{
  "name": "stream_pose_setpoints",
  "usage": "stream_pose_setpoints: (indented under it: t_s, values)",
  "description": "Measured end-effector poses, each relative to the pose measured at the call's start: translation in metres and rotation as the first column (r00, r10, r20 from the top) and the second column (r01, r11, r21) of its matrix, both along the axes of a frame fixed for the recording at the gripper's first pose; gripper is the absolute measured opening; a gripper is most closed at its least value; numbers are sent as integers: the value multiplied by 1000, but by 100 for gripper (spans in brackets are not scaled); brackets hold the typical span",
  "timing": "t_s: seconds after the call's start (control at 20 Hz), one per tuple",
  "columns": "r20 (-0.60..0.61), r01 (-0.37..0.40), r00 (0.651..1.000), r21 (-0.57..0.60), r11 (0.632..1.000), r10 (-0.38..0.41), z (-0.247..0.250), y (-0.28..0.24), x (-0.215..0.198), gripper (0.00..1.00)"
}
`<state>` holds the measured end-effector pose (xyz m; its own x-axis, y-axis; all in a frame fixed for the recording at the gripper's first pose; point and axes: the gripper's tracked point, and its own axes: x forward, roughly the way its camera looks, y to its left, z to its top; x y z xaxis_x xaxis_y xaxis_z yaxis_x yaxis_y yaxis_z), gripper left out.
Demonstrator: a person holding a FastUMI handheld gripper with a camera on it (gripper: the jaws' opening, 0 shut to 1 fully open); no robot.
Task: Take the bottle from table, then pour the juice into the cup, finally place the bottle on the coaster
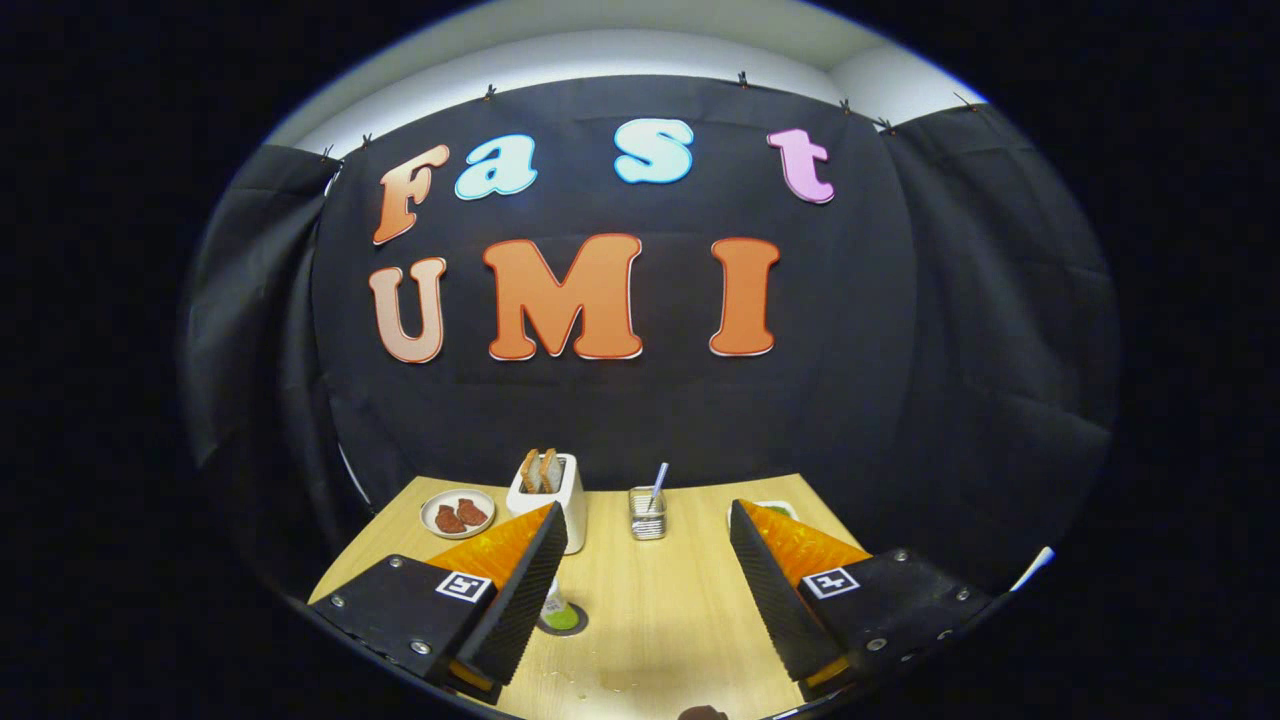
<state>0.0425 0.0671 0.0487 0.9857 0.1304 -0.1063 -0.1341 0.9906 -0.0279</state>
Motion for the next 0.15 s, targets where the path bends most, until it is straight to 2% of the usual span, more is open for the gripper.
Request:
stream_pose_setpoints:
  t_s: [0.15]
  values:
    - [15, 19, 1000, -7, 1000, -19, 1, -5, -16, 97]
